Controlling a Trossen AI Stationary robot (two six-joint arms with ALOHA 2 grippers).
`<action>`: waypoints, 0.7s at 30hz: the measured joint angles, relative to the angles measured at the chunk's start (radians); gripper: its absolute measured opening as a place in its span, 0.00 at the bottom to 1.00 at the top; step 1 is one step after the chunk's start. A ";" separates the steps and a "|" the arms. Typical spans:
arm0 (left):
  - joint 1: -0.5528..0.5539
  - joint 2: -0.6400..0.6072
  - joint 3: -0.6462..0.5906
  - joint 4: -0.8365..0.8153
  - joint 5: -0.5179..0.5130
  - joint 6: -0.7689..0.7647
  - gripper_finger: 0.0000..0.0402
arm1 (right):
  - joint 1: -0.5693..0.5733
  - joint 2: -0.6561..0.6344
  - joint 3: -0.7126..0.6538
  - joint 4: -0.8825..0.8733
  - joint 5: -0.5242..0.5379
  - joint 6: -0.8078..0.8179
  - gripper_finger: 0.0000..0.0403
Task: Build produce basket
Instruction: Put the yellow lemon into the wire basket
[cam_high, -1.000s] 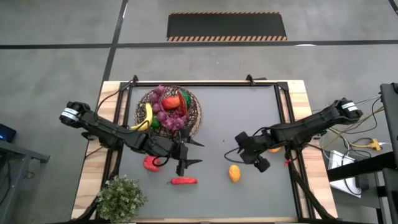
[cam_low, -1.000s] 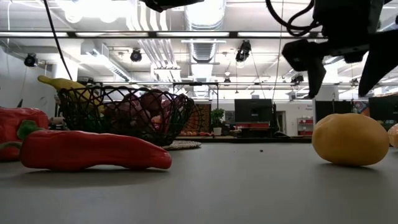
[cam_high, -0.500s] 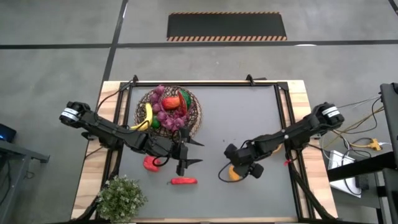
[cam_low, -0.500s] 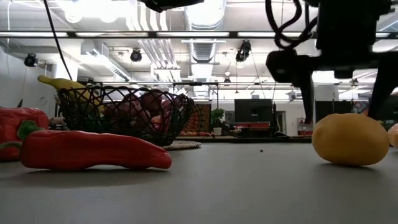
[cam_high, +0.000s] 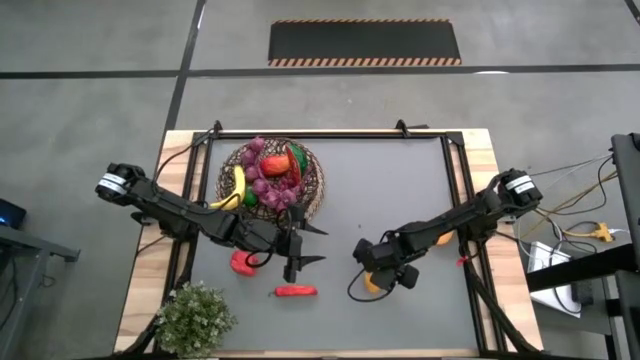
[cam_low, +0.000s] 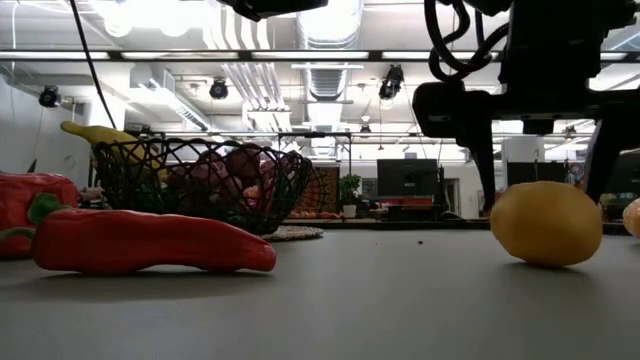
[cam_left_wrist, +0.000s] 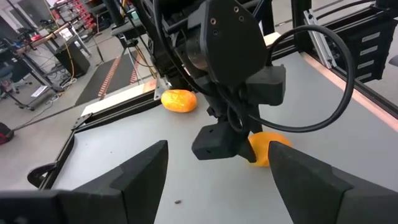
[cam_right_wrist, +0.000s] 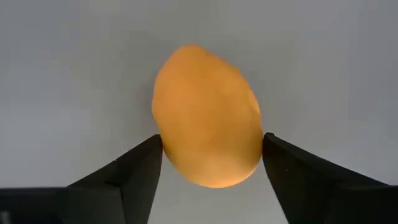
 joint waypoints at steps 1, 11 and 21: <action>0.000 0.000 0.000 0.000 0.000 0.000 0.64 | 0.000 -0.001 0.000 0.000 0.000 0.000 0.61; 0.000 0.000 -0.001 0.000 0.000 0.011 0.64 | -0.001 -0.002 0.000 0.008 -0.025 0.006 0.42; -0.007 -0.047 -0.027 0.001 -0.013 0.102 0.64 | -0.036 -0.058 0.037 -0.010 0.127 0.055 0.44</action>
